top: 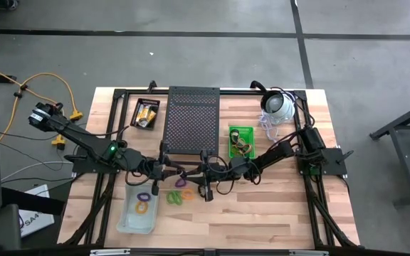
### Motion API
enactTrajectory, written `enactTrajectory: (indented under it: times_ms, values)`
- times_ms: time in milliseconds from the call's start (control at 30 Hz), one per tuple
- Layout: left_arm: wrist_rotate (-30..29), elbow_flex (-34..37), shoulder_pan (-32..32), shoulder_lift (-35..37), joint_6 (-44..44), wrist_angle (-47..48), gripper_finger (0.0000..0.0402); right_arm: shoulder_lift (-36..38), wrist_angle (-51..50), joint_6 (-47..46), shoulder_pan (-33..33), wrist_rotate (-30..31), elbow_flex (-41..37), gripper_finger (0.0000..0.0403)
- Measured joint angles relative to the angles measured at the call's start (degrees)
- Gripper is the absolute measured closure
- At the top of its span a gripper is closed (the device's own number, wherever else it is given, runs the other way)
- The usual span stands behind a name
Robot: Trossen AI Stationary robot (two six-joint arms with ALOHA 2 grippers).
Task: Pick & Place Office Desk Supplies
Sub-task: Put the top black spring keychain into the gray bin
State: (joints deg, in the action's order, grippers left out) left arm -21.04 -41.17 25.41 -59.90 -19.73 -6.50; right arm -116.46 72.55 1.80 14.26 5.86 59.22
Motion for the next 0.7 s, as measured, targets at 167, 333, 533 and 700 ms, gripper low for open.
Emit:
enactTrajectory:
  times_ms: [167,333,533,700]
  values:
    - [0.17,0.00,0.02,0.00,0.00,0.00,0.0373,0.00,0.00,0.00,0.00,0.03,0.00,0.0376]
    - [0.17,0.00,0.02,0.00,0.00,0.00,0.0373,0.00,0.00,-0.14,-0.02,-0.35,0.00,0.0375]
    - [0.17,0.00,0.04,0.00,-0.01,0.01,0.0373,0.00,0.04,-2.12,0.00,-2.52,0.00,0.0349]
    - [0.15,0.00,0.04,0.00,0.05,0.02,0.0373,0.00,-0.64,-3.35,0.40,-4.46,0.00,0.0296]
